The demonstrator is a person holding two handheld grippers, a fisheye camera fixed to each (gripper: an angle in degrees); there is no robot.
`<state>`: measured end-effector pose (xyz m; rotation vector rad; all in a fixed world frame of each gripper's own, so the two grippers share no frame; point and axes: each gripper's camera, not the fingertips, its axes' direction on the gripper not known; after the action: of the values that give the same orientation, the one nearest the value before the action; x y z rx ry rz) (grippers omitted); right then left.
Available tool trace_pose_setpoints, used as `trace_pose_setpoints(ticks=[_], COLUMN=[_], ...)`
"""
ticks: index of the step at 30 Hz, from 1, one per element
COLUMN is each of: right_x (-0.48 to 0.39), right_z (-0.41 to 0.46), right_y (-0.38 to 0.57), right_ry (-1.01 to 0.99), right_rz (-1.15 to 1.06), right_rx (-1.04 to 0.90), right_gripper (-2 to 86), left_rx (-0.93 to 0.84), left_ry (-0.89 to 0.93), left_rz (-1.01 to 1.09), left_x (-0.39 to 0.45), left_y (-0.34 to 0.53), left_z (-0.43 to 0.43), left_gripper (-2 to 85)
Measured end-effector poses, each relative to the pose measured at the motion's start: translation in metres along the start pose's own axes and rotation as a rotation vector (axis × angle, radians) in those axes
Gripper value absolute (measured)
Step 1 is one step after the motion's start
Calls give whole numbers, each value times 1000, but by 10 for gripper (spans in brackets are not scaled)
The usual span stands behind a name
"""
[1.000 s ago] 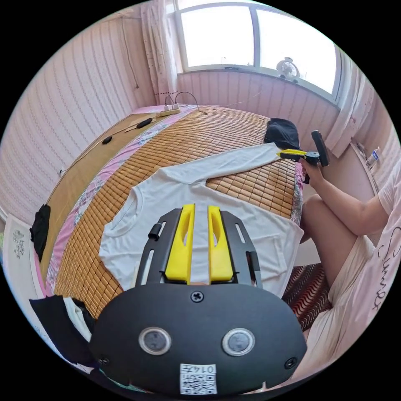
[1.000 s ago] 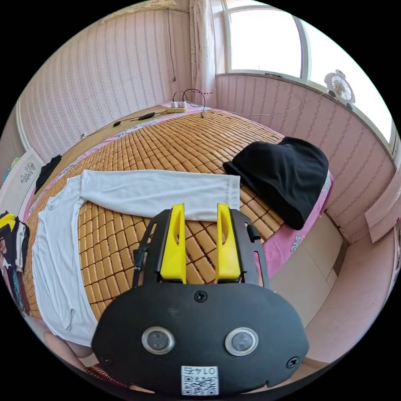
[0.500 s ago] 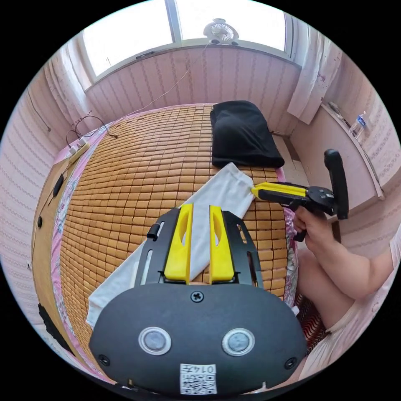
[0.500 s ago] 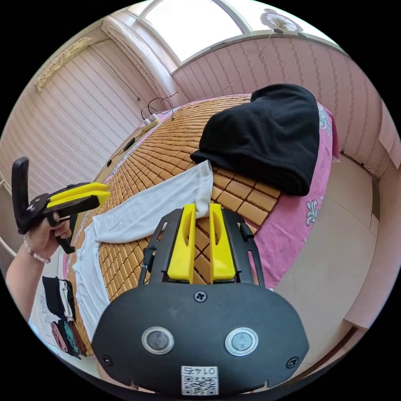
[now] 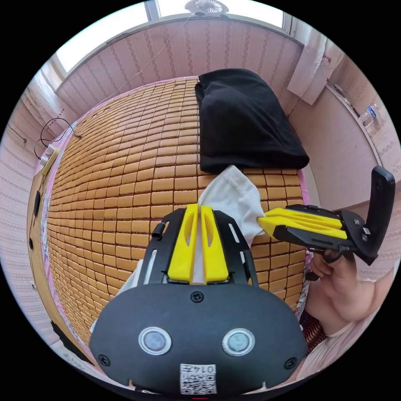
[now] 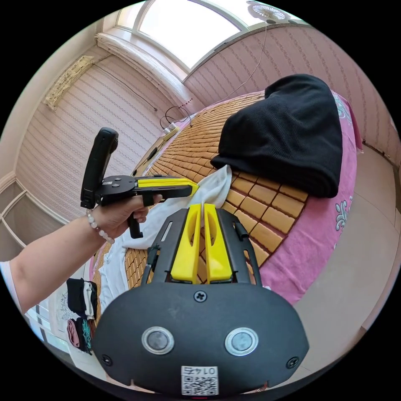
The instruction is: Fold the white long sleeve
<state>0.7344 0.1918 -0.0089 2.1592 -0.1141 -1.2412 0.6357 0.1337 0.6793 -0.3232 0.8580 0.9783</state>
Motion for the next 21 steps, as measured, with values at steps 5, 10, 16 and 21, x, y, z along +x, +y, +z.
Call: trace_pose_setpoints(ticks=[5,10,16,21], right_x=[-18,-58,-175,-310], right_z=[-16,-48,-80,-107], right_y=[13,39,86,150], right_ry=[-42,-239,-527,-783], right_rz=[-64,-191,-517,-824], right_rx=[47,190,240,180], right_gripper=[4,4,4,4], left_rx=[44,152,320,481], left_ry=[22,8,-117,-290], left_rz=[-72,-159,-261,-390], left_x=[-9,-34,-54,-21], left_y=[10,54,171,335], left_z=[-26,-98,-244,-379], left_gripper=[-9,-10,-10,-10])
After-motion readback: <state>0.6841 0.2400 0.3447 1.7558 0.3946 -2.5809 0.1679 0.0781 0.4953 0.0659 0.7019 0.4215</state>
